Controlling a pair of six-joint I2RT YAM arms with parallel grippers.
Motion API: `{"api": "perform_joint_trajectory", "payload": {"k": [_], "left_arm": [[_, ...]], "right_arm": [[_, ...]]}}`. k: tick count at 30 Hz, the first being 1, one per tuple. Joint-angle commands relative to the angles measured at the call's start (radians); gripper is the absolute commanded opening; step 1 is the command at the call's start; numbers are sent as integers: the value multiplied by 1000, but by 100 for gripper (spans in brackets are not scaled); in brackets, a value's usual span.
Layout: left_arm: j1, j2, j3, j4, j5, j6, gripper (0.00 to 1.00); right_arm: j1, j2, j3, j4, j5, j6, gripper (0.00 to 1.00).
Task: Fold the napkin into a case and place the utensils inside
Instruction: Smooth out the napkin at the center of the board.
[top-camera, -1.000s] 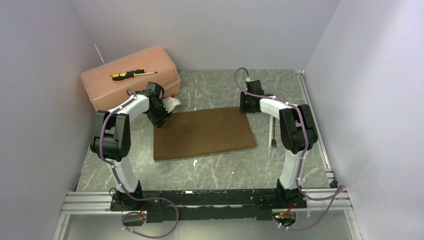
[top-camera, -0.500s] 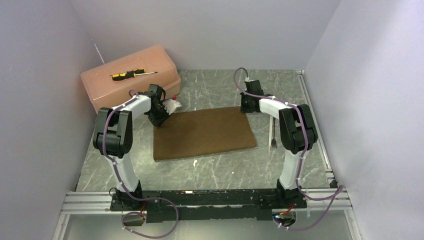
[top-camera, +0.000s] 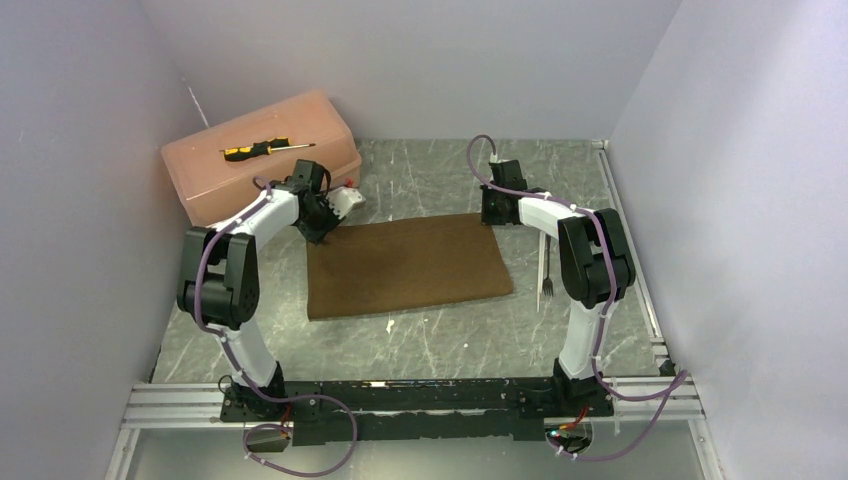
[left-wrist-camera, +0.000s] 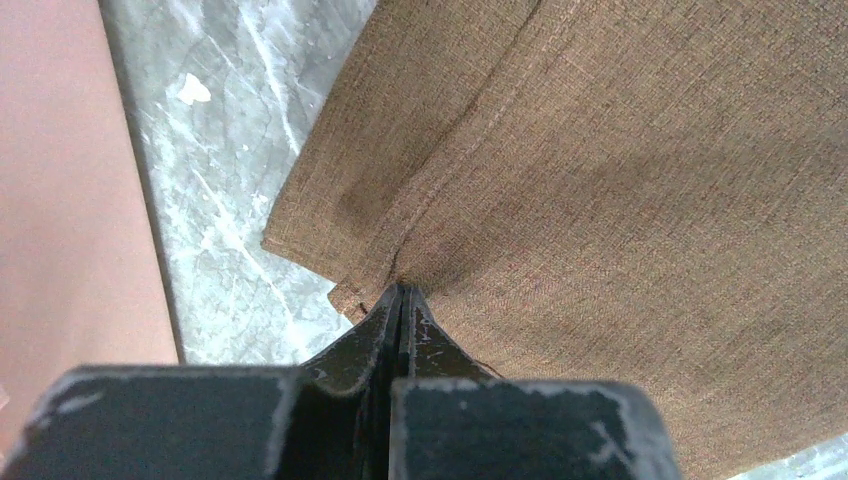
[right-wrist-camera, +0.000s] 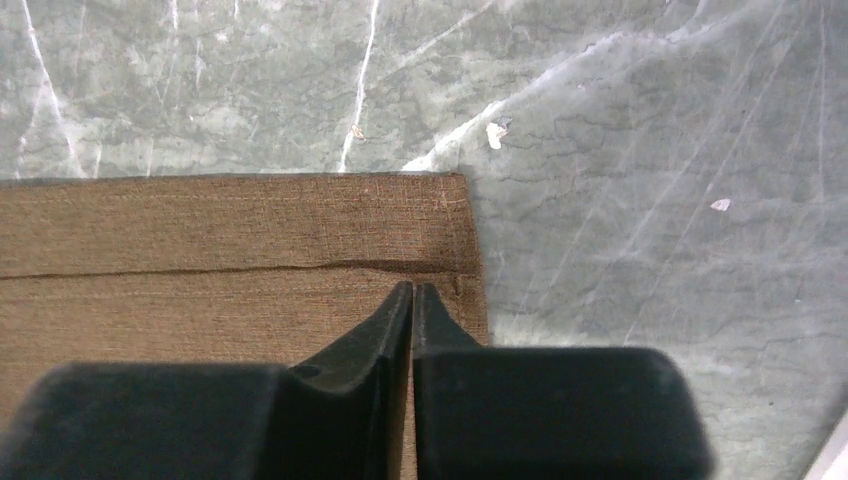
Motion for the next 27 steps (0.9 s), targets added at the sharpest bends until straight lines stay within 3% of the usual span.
{"api": "perform_joint_trajectory", "payload": {"k": [1, 3, 6, 18, 24, 27], "left_arm": [[-6, -31, 13, 42, -21, -16, 3], [-5, -35, 3, 63, -32, -15, 3], [-6, -38, -9, 103, -55, -11, 3], [-7, 45, -35, 140, -104, -16, 3], [-6, 48, -37, 119, -84, -27, 3], [-7, 44, -43, 117, -82, -28, 3]], "right_arm": [[2, -54, 15, 35, 24, -5, 21], [2, -67, 5, 39, 48, -9, 34], [3, -82, -11, 51, 53, -12, 40], [7, -17, -7, 41, 6, -19, 37], [9, 6, 7, 27, -7, -19, 30], [15, 8, 11, 11, 23, -28, 35]]}}
